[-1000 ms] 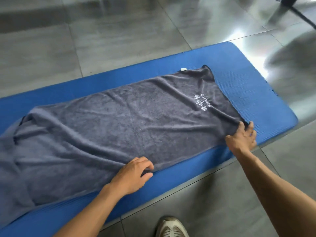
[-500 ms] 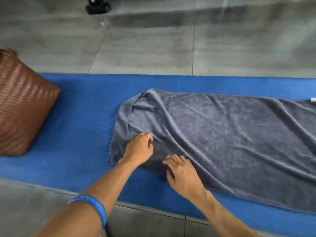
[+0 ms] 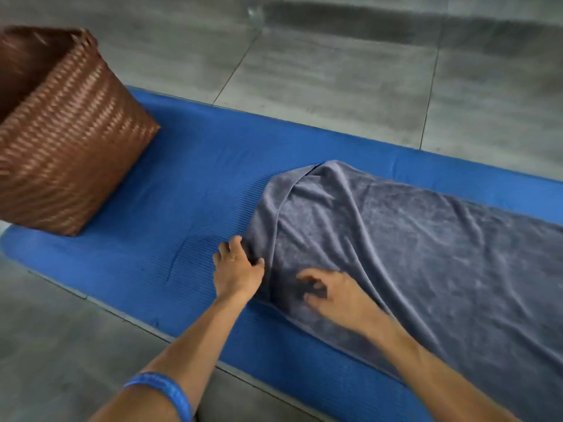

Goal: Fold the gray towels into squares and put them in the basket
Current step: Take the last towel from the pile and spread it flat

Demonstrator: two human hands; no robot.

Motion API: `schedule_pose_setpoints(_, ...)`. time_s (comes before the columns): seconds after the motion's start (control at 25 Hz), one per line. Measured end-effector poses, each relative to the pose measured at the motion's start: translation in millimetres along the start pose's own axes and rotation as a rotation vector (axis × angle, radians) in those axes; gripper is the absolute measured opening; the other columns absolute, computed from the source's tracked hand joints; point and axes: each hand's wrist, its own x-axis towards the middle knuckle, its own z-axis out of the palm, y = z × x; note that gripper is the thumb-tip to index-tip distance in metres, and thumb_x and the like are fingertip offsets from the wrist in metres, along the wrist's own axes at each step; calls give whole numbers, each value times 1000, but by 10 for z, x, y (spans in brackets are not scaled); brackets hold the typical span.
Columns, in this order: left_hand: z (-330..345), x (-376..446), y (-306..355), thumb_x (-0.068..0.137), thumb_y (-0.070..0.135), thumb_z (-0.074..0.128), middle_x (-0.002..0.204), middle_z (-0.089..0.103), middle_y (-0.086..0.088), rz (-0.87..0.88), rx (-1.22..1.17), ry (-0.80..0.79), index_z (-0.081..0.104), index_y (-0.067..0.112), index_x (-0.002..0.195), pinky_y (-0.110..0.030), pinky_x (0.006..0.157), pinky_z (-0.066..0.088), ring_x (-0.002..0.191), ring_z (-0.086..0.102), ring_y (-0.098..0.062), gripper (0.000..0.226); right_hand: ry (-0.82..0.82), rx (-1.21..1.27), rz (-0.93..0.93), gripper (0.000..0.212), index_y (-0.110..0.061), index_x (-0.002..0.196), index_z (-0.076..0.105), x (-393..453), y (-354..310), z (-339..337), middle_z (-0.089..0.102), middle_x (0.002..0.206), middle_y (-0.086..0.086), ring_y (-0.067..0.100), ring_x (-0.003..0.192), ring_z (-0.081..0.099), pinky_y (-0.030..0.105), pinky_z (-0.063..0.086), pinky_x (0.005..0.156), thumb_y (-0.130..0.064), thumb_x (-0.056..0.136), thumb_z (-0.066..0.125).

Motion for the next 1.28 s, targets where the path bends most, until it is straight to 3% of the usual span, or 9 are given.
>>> schedule_pose_setpoints(0.16, -5, 6, -151, 82, 31, 75, 98, 65, -2, -144, -258, -110, 59, 11, 106, -29, 78, 46, 99, 62, -26, 35, 251, 866, 303, 30, -22, 121, 58, 978, -341, -537, 66, 99, -3, 9, 81, 60, 25, 48, 64, -7, 95, 56)
schedule_pose_setpoints(0.32, -92, -15, -301, 85, 15, 71, 78, 59, 2, -121, -408, -185, 56, 10, 87, -23, 62, 46, 77, 59, -18, 16, 277, 984, 410, 27, -27, 120, 55, 1712, -401, -713, 58, 104, -1, 19, 95, 58, 33, 49, 71, -15, 95, 52)
schedule_pose_setpoints(0.52, -211, -89, -400, 80, -10, 60, 77, 48, 1, 0, -574, -232, 45, 15, 84, -13, 54, 40, 60, 43, -1, 29, 242, 1127, 467, 7, -19, 97, 57, 2072, -416, -634, 60, 95, 1, 17, 82, 60, 30, 48, 66, -15, 93, 53)
schedule_pose_setpoints(0.6, -251, -96, -446, 77, -16, 54, 79, 48, -1, 74, -592, -222, 46, 19, 86, -15, 53, 38, 61, 41, -2, 37, 264, 1277, 404, 10, -15, 91, 58, 2074, -443, -635, 59, 69, -4, 11, 60, 55, 24, 40, 51, -10, 92, 50)
schedule_pose_setpoints(0.72, -298, -63, -492, 74, -24, 48, 71, 49, 6, 108, -647, -227, 53, 15, 84, -20, 48, 36, 56, 41, -4, 40, 253, 1557, 163, 33, -19, 110, 67, 2025, -439, -676, 62, 77, -3, 9, 60, 49, 20, 36, 46, -3, 94, 44)
schedule_pose_setpoints(0.88, -309, -66, -560, 71, -24, 49, 79, 65, 14, 83, -578, -281, 68, 21, 86, -26, 56, 50, 65, 57, -5, 51, 268, 1375, 254, 42, -12, 133, 57, 1914, -279, -614, 63, 90, 2, 13, 79, 61, 28, 51, 66, 0, 96, 42)
schedule_pose_setpoints(0.96, -294, -60, -640, 70, -23, 54, 97, 68, 11, 16, -542, -294, 71, 29, 90, -29, 72, 55, 83, 62, -3, 58, 292, 1179, 297, 38, -14, 127, 61, 1863, -210, -557, 66, 104, 3, 16, 97, 62, 32, 54, 78, 0, 95, 46)
schedule_pose_setpoints(1.08, -336, -58, -747, 68, -20, 58, 96, 69, 4, -14, -498, -382, 72, 39, 83, -22, 66, 53, 82, 62, -7, 62, 430, 971, 358, 31, -15, 108, 71, 1761, -139, -493, 68, 118, 7, 17, 105, 61, 29, 54, 77, 0, 91, 51)
schedule_pose_setpoints(1.28, -403, -75, -725, 70, -10, 65, 85, 66, 0, 93, -393, -485, 68, 33, 79, -21, 61, 47, 73, 58, -10, 43, 641, 592, 286, 28, -24, 90, 70, 1786, -71, -639, 71, 93, -3, 20, 90, 68, 32, 57, 77, -2, 88, 53)
